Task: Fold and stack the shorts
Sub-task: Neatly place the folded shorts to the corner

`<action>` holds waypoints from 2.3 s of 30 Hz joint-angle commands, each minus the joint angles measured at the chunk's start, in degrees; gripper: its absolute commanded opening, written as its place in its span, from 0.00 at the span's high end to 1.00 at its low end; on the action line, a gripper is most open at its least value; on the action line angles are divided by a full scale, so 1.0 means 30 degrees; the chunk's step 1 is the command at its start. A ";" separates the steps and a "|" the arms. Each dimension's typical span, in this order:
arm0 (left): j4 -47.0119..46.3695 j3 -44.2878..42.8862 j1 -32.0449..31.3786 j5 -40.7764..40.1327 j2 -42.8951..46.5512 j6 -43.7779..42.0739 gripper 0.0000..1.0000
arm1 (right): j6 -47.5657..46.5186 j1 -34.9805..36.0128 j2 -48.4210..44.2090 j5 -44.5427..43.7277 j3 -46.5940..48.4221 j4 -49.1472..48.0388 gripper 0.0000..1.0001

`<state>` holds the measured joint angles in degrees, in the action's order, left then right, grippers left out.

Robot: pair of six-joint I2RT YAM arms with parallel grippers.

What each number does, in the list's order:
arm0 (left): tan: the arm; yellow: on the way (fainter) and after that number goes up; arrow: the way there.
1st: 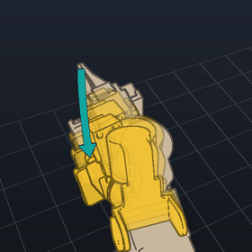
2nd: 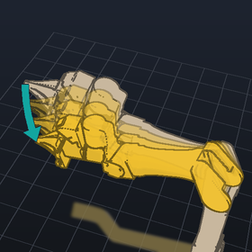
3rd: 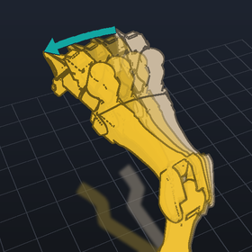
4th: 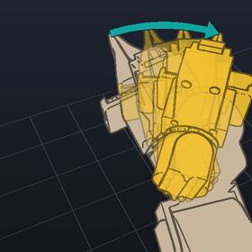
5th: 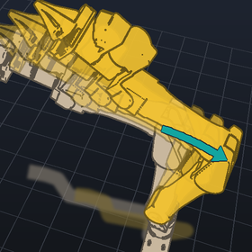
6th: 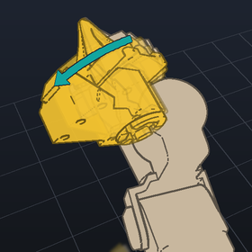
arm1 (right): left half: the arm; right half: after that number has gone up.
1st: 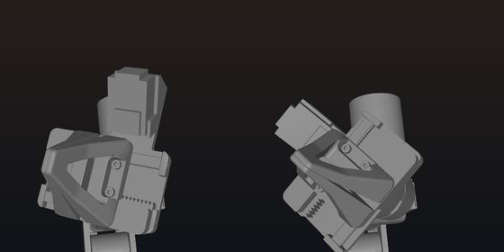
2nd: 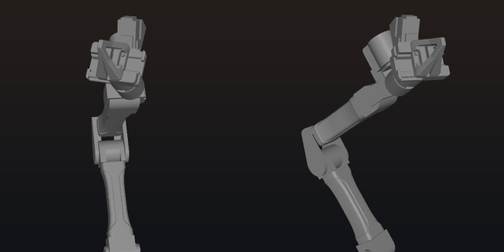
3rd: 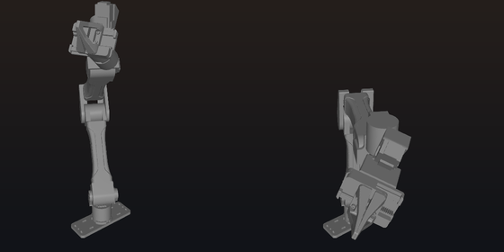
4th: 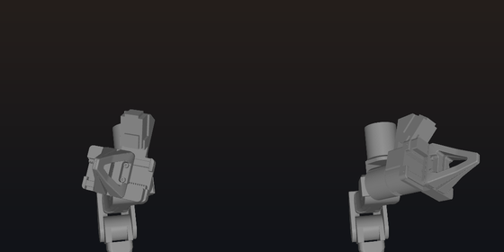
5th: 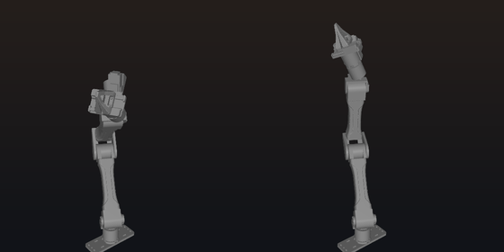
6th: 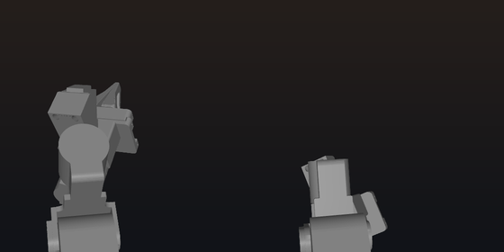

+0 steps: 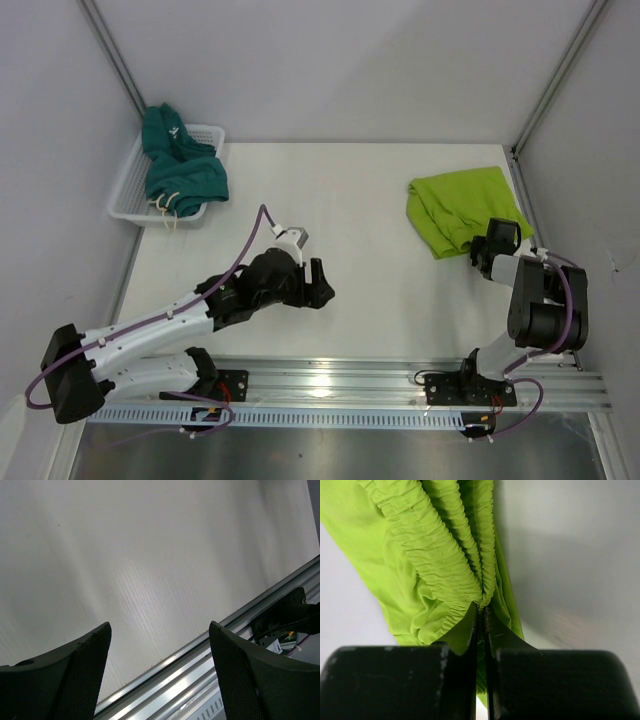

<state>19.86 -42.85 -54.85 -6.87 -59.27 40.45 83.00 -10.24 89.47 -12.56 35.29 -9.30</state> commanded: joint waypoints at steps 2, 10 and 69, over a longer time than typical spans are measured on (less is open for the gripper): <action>-0.0262 0.0279 0.0353 0.0416 0.0975 -0.0386 0.19 | 0.1015 -0.0980 0.2425 -0.0826 0.1478 -0.0559 1.00; -0.0115 0.0368 0.0705 0.0446 0.1386 -0.0474 0.19 | 0.1044 -0.1216 0.6091 -0.0209 0.5631 -0.0153 1.00; -0.0788 0.1715 0.2551 0.3170 0.2441 -0.0533 0.17 | -0.0683 -0.1802 0.5365 0.3539 1.0183 0.2369 0.14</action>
<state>18.57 -37.95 -47.70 0.75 -52.71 38.48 83.81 -15.25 111.96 -5.02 67.44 -0.82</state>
